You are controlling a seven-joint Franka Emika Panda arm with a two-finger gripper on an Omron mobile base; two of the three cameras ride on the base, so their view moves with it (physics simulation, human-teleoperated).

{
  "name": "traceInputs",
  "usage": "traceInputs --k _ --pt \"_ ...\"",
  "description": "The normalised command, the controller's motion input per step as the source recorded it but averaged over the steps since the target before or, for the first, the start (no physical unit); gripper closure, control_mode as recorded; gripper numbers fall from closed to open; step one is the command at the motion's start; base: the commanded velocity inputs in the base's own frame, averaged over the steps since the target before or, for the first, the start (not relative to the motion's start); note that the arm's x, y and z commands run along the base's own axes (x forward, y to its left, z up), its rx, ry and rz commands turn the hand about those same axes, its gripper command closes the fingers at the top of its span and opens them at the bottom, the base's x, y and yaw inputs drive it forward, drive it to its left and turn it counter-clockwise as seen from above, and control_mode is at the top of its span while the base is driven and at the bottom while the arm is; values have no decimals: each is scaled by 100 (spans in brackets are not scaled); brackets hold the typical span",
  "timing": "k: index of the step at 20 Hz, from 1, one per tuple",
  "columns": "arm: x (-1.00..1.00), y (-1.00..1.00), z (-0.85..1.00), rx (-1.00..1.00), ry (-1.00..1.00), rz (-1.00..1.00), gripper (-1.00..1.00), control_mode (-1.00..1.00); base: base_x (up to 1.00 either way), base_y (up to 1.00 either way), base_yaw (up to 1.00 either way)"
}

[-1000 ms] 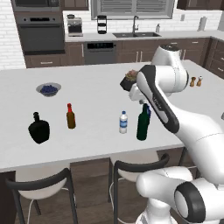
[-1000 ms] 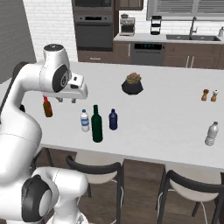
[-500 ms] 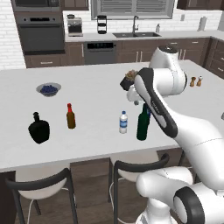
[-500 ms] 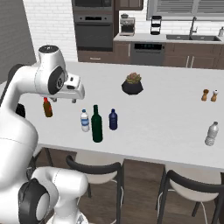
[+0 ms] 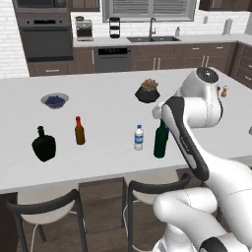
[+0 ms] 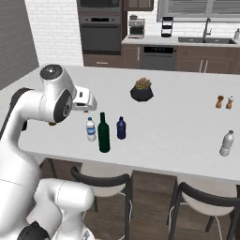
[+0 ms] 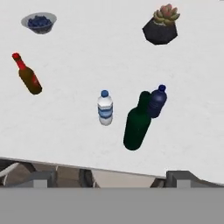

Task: Move the plastic bottles in the middle to the plastics group, and the glass bottles in the middle to the glass group.

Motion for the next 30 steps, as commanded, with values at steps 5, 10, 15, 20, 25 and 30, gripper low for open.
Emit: traceInputs --k 5,10,15,20,25,30 --pt "27 -35 1 -1 1 0 -100 -100 0 0 0" --pt "32 -16 -11 -1 15 0 -100 -100 0 0 0" --pt "18 -7 -35 -1 4 0 -100 -100 0 0 0" --pt "6 -1 -37 -1 0 0 -100 -100 0 0 0" --pt "10 0 -38 -1 -1 0 -100 -100 0 0 0" --pt "16 0 -22 0 0 0 -100 -100 0 0 0"
